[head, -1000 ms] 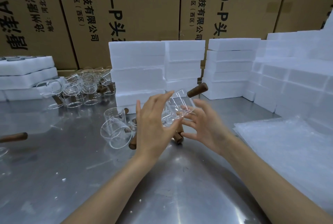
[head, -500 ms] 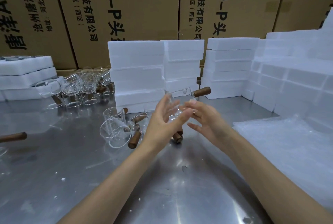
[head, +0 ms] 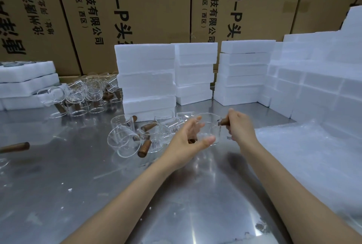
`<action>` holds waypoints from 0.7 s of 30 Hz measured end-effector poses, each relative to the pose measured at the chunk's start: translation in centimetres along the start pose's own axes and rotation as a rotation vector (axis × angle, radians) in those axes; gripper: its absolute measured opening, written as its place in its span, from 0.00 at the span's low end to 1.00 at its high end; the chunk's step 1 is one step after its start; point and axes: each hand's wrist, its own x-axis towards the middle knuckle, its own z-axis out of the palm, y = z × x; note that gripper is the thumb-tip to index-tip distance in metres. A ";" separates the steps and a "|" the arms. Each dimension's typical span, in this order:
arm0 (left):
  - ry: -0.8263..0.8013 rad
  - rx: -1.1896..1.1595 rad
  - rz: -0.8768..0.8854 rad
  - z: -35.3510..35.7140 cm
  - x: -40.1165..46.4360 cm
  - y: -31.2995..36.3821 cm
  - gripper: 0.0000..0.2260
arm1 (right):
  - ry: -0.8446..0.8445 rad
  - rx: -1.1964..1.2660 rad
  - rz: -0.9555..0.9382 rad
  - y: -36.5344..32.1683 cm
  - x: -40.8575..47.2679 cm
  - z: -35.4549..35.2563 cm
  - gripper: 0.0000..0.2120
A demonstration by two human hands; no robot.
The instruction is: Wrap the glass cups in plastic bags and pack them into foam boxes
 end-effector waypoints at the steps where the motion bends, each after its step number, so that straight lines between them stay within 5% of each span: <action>1: -0.014 0.091 0.007 0.1 -0.1 -0.1 0.28 | 0.038 -0.051 -0.042 0.2 0.1 0.0 0.19; 9: -0.076 0.708 0.084 0.4 -0.1 -1.6 0.30 | 0.108 -0.621 -0.017 2.0 0.2 0.1 0.21; 13: -0.069 0.764 0.125 0.5 0.1 -1.9 0.26 | 0.149 -0.753 0.012 1.7 -0.2 0.0 0.21; 21: -0.032 0.843 0.117 0.2 -0.1 -1.6 0.24 | 0.446 -0.982 -0.364 -0.7 -0.6 -1.3 0.11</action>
